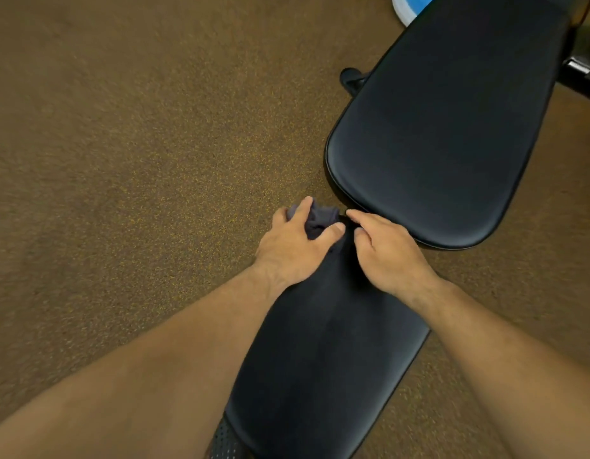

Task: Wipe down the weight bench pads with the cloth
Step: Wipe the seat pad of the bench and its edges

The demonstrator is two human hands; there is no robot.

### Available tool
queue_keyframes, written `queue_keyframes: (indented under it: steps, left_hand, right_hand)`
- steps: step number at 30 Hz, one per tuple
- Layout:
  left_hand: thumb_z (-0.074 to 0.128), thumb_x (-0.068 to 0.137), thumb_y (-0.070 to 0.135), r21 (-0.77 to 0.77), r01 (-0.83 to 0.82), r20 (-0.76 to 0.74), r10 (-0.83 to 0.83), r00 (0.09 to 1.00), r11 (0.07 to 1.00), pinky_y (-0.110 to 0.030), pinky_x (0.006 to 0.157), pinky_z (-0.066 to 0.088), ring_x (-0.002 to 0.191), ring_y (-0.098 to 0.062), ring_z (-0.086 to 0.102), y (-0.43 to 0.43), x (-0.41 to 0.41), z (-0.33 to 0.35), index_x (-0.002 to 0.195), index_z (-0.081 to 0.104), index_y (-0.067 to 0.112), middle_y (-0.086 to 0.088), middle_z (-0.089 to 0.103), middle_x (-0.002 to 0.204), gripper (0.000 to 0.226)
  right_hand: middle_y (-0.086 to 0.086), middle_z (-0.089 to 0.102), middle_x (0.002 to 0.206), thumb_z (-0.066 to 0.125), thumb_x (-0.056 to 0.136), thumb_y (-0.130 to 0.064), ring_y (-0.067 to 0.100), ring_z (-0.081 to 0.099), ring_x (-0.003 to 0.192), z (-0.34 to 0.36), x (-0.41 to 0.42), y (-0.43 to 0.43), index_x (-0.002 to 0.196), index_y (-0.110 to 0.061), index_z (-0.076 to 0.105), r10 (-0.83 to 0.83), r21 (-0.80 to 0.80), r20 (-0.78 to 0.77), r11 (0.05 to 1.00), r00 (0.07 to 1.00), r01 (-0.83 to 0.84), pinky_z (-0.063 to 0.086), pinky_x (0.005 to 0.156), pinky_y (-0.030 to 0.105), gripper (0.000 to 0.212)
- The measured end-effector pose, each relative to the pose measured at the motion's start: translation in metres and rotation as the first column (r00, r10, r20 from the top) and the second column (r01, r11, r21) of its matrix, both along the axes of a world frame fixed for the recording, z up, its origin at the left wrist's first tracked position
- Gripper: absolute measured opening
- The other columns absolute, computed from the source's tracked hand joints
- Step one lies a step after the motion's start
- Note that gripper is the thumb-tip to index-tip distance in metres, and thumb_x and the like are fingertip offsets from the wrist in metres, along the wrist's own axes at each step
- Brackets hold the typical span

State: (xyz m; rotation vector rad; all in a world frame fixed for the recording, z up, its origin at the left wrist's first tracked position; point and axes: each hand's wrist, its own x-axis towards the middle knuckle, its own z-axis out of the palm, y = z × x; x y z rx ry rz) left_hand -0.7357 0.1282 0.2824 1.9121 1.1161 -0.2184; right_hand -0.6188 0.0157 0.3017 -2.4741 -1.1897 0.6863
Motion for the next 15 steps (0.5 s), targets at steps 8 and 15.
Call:
queue_keyframes:
  steps: [8,15]
  left_hand:
    - [0.044,0.094,0.054,0.139,-0.104,0.093,0.092,0.991,0.985,-0.035,0.087,0.045,0.104,-0.028,0.059,0.012,0.002,-0.022,0.115,0.060,0.028,-0.003,0.065,0.109,0.036]
    - [0.044,0.096,0.053,-0.017,-0.280,0.097,0.280,0.955,0.960,-0.034,0.088,0.049,0.100,-0.022,0.063,-0.019,-0.071,-0.020,0.115,0.064,0.027,0.001,0.069,0.104,0.038]
  right_hand:
    - [-0.004,0.051,0.144,0.031,0.101,-0.033,0.020,0.041,0.133,0.008,0.012,0.013,0.137,-0.021,0.054,-0.103,-0.190,-0.173,0.979,0.980,0.069,0.028,0.109,0.035,0.044]
    - [-0.005,0.056,0.100,0.036,0.099,-0.040,0.012,0.048,0.089,0.015,0.018,0.022,0.120,-0.020,0.065,-0.243,-0.247,-0.325,0.955,0.914,0.166,0.032,0.086,0.033,0.041]
